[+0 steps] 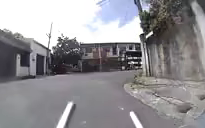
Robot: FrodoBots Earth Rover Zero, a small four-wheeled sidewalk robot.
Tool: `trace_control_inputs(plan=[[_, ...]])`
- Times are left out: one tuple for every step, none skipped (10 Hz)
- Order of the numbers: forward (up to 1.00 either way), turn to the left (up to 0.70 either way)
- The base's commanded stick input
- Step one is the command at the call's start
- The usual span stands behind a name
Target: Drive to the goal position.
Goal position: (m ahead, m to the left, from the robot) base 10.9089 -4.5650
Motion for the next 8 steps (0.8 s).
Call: trace_control_inputs(plan=[[1.00,0.00],[1.00,0.00],[1.00,0.00],[1.00,0.00],[1.00,0.00],[1.00,-0.40],[1.00,-0.40],[1.00,-0.19]])
